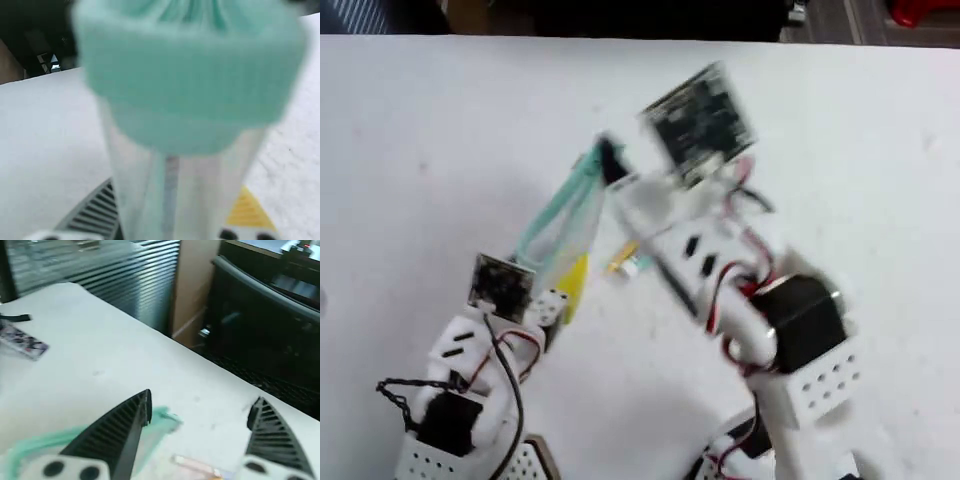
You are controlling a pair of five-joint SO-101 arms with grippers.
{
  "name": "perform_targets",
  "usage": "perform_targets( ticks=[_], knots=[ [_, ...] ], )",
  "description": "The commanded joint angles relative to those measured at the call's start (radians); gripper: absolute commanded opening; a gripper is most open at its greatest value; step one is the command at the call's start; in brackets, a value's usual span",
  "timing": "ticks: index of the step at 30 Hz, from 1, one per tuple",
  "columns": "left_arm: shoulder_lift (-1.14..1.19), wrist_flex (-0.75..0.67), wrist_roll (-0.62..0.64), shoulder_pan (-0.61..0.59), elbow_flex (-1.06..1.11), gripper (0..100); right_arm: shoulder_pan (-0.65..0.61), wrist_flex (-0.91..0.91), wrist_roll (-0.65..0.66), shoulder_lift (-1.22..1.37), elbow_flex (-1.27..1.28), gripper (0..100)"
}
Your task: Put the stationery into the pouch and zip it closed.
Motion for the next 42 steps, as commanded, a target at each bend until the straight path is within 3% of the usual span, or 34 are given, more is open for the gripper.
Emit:
perform_targets(
  ticks=[1, 5, 12, 17, 21, 31, 36, 42],
  knots=[
    [0.001, -0.012, 0.101, -0.033, -0.008, 20, 0.188, -0.036, 0.018, 0.025, 0.051, 28.7],
    [0.001, -0.012, 0.058, -0.015, -0.003, 20, 0.300, -0.136, 0.011, 0.113, 0.196, 28.7],
    [0.001, -0.012, 0.052, -0.019, -0.002, 20, 0.346, -0.282, -0.003, 0.329, 0.356, 28.6],
    [0.001, -0.015, 0.052, -0.019, -0.002, 20, 0.349, -0.386, -0.161, 0.545, 0.391, 28.6],
    [0.001, -0.018, 0.052, -0.019, -0.002, 20, 0.375, -0.484, -0.212, 0.684, 0.384, 28.6],
    [0.001, -0.018, 0.052, -0.013, 0.000, 20, 0.414, -0.506, -0.371, 0.788, 0.130, 28.6],
    [0.001, -0.018, 0.052, -0.013, 0.000, 20, 0.398, -0.456, -0.542, 0.983, -0.072, 28.7],
    [0.001, -0.017, 0.052, -0.012, 0.000, 20, 0.406, -0.323, -0.601, 1.237, -0.321, 28.7]
  ],
)
